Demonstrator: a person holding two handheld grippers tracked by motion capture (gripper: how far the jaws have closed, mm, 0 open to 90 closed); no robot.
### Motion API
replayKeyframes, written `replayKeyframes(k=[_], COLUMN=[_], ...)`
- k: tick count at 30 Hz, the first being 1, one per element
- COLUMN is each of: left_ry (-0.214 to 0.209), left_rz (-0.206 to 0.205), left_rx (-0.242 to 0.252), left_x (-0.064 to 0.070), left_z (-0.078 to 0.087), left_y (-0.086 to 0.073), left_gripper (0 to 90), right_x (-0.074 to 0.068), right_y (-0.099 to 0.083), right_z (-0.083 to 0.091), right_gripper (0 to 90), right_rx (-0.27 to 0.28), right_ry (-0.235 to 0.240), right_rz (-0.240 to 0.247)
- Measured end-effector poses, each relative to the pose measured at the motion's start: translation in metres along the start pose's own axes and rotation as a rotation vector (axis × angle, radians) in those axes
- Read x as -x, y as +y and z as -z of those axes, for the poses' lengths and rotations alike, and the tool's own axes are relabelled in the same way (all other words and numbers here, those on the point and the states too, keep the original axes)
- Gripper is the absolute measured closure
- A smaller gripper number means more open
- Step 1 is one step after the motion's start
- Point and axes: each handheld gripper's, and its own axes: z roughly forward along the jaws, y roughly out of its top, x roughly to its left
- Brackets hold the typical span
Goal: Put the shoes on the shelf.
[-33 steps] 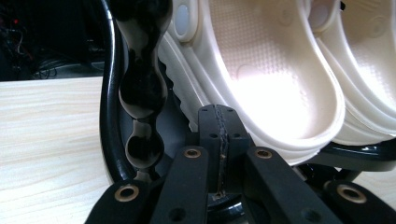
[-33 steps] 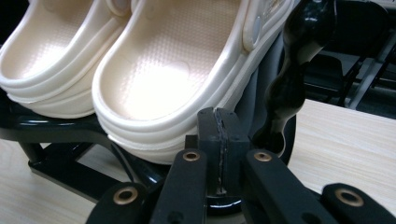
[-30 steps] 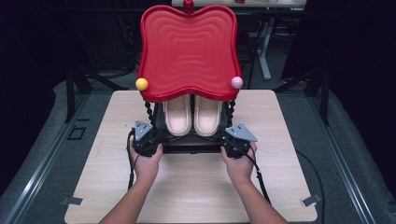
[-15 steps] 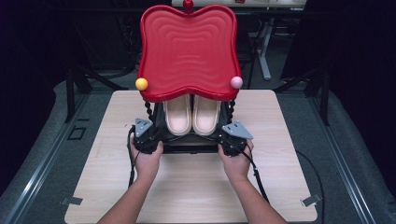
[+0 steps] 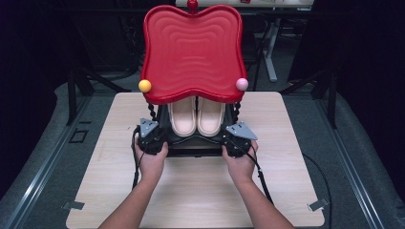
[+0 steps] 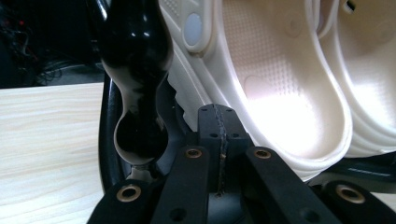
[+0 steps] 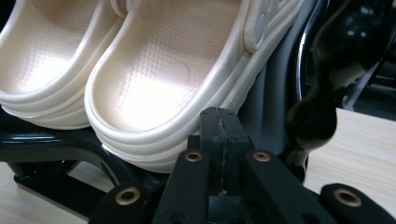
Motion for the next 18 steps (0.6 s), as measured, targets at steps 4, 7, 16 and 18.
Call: replayKeyframes(k=[4, 7, 16, 18], left_ry=[-0.021, -0.008, 0.011, 0.011], left_rz=[0.017, 0.01, 0.014, 0.008], left_rx=[-0.009, -0.007, 0.004, 0.005], left_x=[-0.0034, -0.002, -0.0026, -0.0024], left_z=[0.0004, 0.0007, 0.0, 0.0003], left_y=[0.0008, 0.0006, 0.0005, 0.0003], left_gripper=[90.0, 90.0, 89.8, 89.8], right_x=[0.0002, 0.0011, 0.0001, 0.0001], right_y=[0.0018, 0.0, -0.0013, -0.0017], right_z=[0.0007, -0.0014, -0.0021, -0.0028], right_gripper=[90.0, 89.9, 89.7, 89.7], right_rx=[-0.003, -0.011, 0.005, 0.008], right_ry=[0.008, -0.012, -0.021, -0.024], right_rz=[0.007, 0.023, 0.034, 0.036])
